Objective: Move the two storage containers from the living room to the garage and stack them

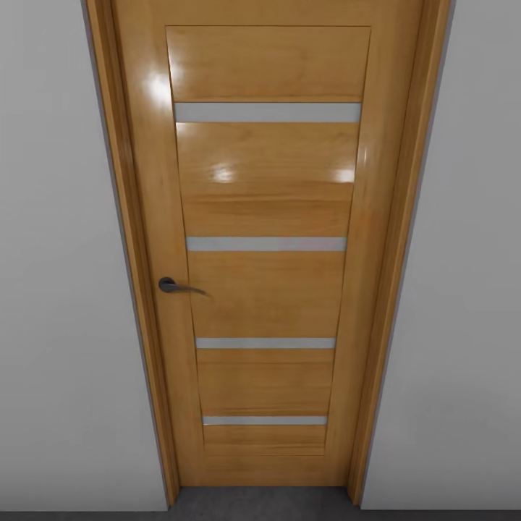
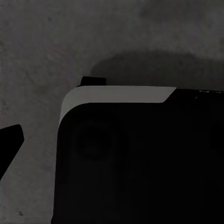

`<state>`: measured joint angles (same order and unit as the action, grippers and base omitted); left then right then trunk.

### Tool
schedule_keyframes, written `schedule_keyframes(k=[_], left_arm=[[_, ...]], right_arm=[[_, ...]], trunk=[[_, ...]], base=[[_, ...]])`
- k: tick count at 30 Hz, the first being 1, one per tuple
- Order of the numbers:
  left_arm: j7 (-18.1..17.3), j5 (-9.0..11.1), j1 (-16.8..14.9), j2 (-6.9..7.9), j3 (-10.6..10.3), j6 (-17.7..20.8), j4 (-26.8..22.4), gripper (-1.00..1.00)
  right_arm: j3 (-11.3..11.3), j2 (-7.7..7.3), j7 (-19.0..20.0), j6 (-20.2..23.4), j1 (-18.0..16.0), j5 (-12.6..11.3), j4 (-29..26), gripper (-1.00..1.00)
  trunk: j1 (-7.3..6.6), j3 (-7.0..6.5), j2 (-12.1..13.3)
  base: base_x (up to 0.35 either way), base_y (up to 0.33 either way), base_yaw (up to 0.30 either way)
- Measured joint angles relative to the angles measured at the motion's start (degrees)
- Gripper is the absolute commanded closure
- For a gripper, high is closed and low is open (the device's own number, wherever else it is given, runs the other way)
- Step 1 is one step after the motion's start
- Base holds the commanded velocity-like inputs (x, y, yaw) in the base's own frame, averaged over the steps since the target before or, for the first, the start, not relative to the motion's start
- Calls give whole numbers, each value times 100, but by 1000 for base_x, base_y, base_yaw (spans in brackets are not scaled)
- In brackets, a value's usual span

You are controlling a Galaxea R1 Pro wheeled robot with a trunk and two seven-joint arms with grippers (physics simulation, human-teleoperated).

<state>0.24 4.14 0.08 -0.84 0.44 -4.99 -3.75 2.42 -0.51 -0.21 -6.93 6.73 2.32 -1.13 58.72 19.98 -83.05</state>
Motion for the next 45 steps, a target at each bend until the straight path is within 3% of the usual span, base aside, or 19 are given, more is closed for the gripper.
schedule_keyframes(k=[12,17,18,19,20,21,23,26,29,32,35,39,45], left_arm=[[0,0,-3,-1,0,1,0,-100],[0,0,-2,-2,0,0,0,-100],[0,0,-1,-2,1,1,-1,-100],[0,0,-1,-2,1,-1,1,-100],[0,0,-3,-2,-1,-1,3,-100],[0,0,-4,-2,-1,-1,3,-100],[0,0,-2,-2,0,-1,0,-100],[0,0,-1,-2,0,-1,0,-100],[0,0,0,-2,0,-1,-3,-100],[0,0,0,-2,0,-1,-4,-100],[0,0,0,-2,-1,-1,-3,-100],[0,0,-1,-1,0,0,-5,-100],[0,0,0,-1,0,-1,-6,-100]], right_arm=[[400,26,49,381,-217,361,-387,-100],[591,184,43,544,-381,372,-552,-100],[730,379,37,2301,-476,360,-1425,-100],[731,437,32,2521,-858,371,-2689,-100],[740,476,27,2537,-1793,391,-3243,-100],[742,558,22,2549,-2449,413,-3079,-100],[738,709,18,2552,-2448,462,-2810,-100],[739,881,14,2531,-2748,568,-2614,-100],[739,1051,-10,2453,-3007,822,-2499,-100],[738,1051,-24,2347,-3221,1130,-2492,-100],[729,1051,-32,2277,-3700,1342,-2458,-100],[727,1051,-27,2260,-4002,1376,-2478,-100],[720,1051,8,2329,-4735,1383,-2507,-100]], trunk=[[0,0,0],[0,0,0],[0,1,0],[0,0,1],[0,-3,1],[0,-3,1],[0,-1,1],[0,-2,1],[0,-2,1],[0,-2,1],[0,-3,1],[0,-2,1],[0,-2,1]], base=[[0,0,0],[0,0,0],[0,0,0],[0,0,0],[0,0,0],[0,0,0],[0,0,0],[0,0,0],[0,0,0],[0,0,0],[0,0,0],[0,0,0],[0,0,0]])
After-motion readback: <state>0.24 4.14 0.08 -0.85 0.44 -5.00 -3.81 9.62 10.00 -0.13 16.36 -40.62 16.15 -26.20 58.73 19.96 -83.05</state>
